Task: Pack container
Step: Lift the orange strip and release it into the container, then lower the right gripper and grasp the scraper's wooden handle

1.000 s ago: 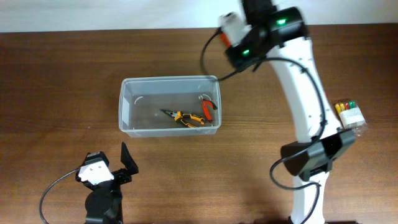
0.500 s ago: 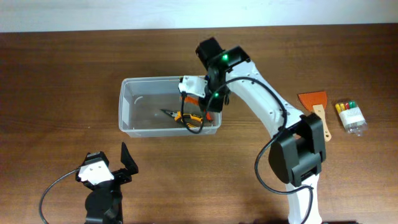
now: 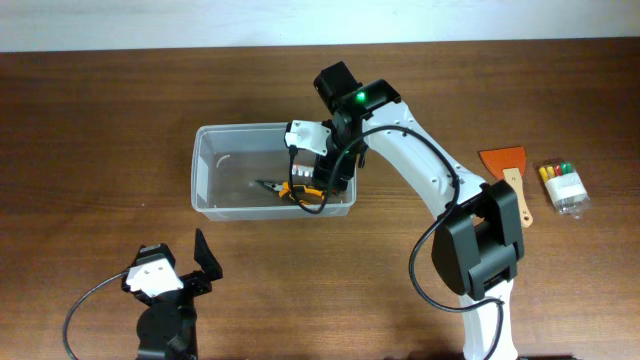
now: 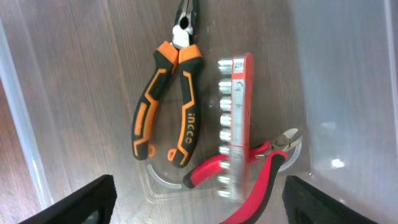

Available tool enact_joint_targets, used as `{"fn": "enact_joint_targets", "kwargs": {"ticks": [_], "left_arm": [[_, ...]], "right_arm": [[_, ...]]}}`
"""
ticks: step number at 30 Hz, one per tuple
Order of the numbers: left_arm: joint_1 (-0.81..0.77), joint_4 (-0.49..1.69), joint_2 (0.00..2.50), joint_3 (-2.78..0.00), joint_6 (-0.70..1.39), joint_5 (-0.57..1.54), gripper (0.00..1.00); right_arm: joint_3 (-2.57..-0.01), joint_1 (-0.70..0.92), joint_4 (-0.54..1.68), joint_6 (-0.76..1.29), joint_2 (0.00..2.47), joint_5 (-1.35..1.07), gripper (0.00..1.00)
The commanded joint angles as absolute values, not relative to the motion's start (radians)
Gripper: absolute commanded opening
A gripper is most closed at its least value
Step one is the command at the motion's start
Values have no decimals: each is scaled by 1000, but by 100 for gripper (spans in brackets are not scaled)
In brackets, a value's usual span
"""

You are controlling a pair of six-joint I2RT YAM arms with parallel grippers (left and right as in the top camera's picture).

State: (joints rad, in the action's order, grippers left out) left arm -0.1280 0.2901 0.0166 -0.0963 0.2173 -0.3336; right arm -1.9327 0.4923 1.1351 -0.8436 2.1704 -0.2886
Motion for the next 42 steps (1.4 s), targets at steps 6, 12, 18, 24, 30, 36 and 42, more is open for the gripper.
{"fn": "enact_joint_targets", "kwargs": {"ticks": [6,12,18,24,30,36,42], "left_arm": [[-131,292,12,-93,208,-337,99],[-131,292,12,-93,208,-337,99],[-131,292,12,-93,208,-337,99],[-131,292,12,-93,208,-337,99],[-131,292,12,-93,208,-337,99],[-131,292,12,-93,208,-337,99],[-131,292,12,-93,208,-337,99]], "right_arm": [[-2398,366,1453,-532,2135,20,93],[-2604,119,1674,-506,2053,-6,91],[-2548,-199,1699,-438,1860,-30,96],[-2209,-360,1682,-440,1633,-56,96],[-1701,-450,1461,-537,1541,-55,99],[-1545,-481,1295,-625,1679,-31,99],[-1545,-477,1267,-630,1861,-44,99]]}}
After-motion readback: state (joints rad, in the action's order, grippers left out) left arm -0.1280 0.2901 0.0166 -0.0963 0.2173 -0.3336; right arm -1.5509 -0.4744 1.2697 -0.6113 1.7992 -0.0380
